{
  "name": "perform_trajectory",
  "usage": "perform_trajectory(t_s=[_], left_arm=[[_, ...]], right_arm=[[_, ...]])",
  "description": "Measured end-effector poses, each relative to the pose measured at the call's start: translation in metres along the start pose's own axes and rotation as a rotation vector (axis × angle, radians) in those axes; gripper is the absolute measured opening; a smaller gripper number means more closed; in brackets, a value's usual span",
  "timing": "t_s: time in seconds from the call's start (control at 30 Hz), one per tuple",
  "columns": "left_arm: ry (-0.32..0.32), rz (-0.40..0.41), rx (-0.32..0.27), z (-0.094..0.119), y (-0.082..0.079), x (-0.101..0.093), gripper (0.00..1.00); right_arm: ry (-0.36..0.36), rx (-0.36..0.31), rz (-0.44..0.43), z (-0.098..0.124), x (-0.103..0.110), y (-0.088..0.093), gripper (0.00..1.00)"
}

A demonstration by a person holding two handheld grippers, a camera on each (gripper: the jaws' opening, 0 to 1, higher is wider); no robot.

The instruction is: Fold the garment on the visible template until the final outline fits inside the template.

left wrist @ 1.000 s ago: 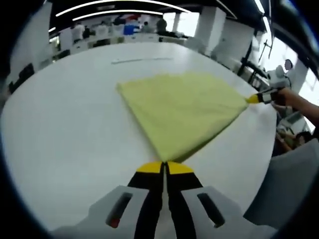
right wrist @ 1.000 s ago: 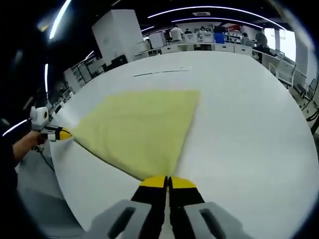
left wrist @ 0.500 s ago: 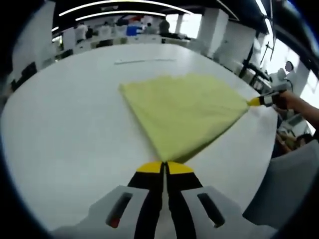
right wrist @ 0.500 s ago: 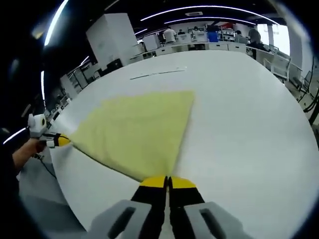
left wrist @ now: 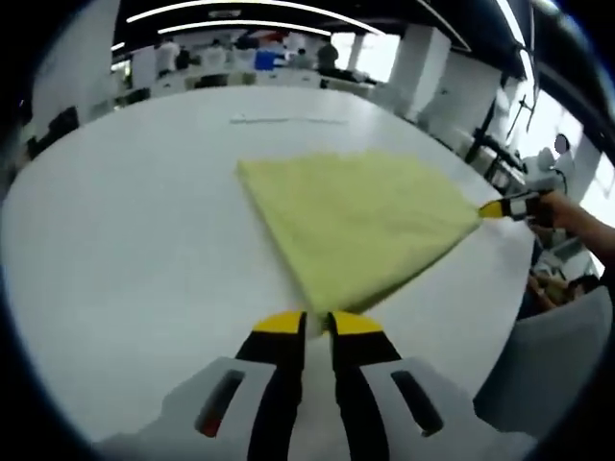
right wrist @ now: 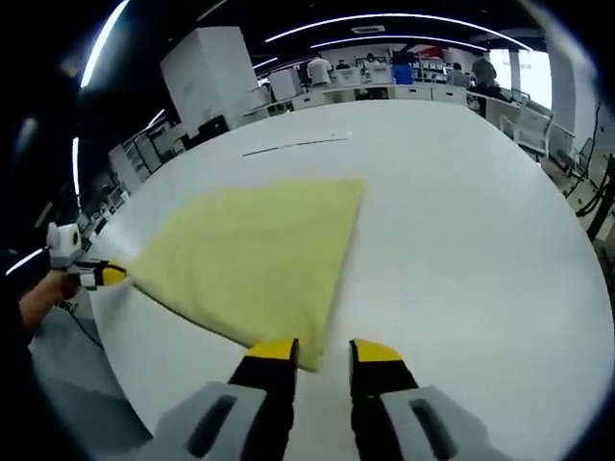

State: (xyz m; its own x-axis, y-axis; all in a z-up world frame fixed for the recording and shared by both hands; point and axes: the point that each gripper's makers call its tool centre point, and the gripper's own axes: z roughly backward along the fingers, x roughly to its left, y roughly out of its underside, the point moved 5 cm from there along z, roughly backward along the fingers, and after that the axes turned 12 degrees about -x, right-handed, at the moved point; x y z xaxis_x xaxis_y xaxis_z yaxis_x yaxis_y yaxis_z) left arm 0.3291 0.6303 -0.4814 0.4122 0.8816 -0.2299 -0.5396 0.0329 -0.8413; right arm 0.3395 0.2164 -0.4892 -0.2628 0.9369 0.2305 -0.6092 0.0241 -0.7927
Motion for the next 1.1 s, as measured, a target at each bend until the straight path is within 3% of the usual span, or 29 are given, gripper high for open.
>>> perform_trajectory(t_s=[0.2, 0.37, 0.53, 0.67, 0.9, 1.1], left_arm=[[-0.006, 0.028, -0.049, 0.008, -0.016, -0.004, 0.33], [0.030, 0.019, -0.077, 0.012, -0.034, -0.017, 0.43], [0.051, 0.015, -0.097, 0.016, -0.049, -0.028, 0.49], [0.087, -0.006, -0.075, 0.018, -0.055, -0.039, 0.52], [0.059, 0.022, -0.110, 0.023, -0.064, -0.042, 0.68], [0.039, 0.037, -0.126, 0.028, -0.067, -0.047, 0.80]], right_arm=[[-0.021, -0.015, 0.027, 0.005, 0.012, -0.014, 0.48], [-0.034, -0.031, 0.052, 0.011, 0.023, -0.030, 0.67], [-0.072, -0.051, 0.060, 0.018, 0.037, -0.042, 0.76], [-0.093, -0.065, 0.079, 0.024, 0.046, -0.051, 0.83], [-0.137, -0.083, 0.122, 0.034, 0.062, -0.061, 0.95], [-0.152, -0.092, 0.122, 0.043, 0.068, -0.063, 0.99]])
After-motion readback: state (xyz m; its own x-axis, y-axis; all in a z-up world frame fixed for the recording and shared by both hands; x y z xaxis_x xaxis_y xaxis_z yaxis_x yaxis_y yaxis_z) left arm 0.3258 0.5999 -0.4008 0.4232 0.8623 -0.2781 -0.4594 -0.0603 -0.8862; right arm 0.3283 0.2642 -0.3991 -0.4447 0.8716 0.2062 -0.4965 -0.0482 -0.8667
